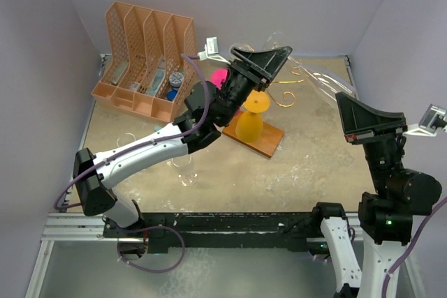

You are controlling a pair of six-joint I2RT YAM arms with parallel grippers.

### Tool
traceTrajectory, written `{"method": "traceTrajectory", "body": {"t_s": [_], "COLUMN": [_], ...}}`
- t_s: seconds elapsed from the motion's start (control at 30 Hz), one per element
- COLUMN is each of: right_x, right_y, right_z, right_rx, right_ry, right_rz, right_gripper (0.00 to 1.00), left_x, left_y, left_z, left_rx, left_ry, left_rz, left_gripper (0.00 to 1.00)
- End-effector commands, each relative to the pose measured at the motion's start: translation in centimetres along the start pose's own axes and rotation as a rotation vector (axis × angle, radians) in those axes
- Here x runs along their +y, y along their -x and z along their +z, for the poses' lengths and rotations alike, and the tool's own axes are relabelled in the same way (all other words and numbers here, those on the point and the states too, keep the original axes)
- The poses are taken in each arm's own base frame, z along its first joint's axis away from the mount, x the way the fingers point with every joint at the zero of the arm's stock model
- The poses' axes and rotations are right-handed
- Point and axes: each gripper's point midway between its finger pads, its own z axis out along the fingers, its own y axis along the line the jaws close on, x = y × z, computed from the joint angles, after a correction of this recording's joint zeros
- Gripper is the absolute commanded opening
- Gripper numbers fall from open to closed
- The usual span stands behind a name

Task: Place the wine glass upside down on the wine glass rack

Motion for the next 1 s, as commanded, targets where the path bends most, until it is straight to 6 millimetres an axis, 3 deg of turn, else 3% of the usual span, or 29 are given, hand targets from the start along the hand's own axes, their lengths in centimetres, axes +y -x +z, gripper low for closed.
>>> {"method": "traceTrajectory", "body": {"t_s": [0.0, 0.07, 0.23, 0.6, 0.73, 0.77, 0.97], "right_x": [3.8, 4.2, 4.6, 3.2, 3.3, 3.3, 2.3], "right_y": [0.9, 0.8, 0.5, -0.8, -0.8, -0.7, 0.9], "right_z": [-1.0, -1.2, -1.5, -1.7, -2.2, -2.3, -2.4], "right_rx": [-0.022, -0.018, 0.003, 0.051, 0.047, 0.043, -0.021], "right_ry": [0.146, 0.163, 0.186, 0.149, 0.142, 0.136, 0.038], "right_rz": [-0.046, -0.052, -0.069, -0.074, -0.077, -0.079, -0.113], "right_gripper": [0.0, 0.0, 0.0, 0.0, 0.0, 0.03, 0.63], "left_x": [-1.8, -0.9, -1.0, -2.1, -2.9, -3.1, -4.2], "left_y": [2.7, 2.8, 3.1, 4.9, 5.2, 5.3, 6.0], "left_z": [1.2, 1.3, 1.3, 0.9, 0.8, 0.8, 1.1], "left_rx": [-0.15, -0.164, -0.184, -0.261, -0.271, -0.273, -0.294], "left_ry": [-0.016, 0.007, -0.001, -0.037, -0.068, -0.076, -0.097], "left_rz": [-0.086, -0.099, -0.101, -0.097, -0.083, -0.076, -0.008], "left_gripper": [0.53, 0.49, 0.35, 0.02, 0.0, 0.0, 0.0]}}
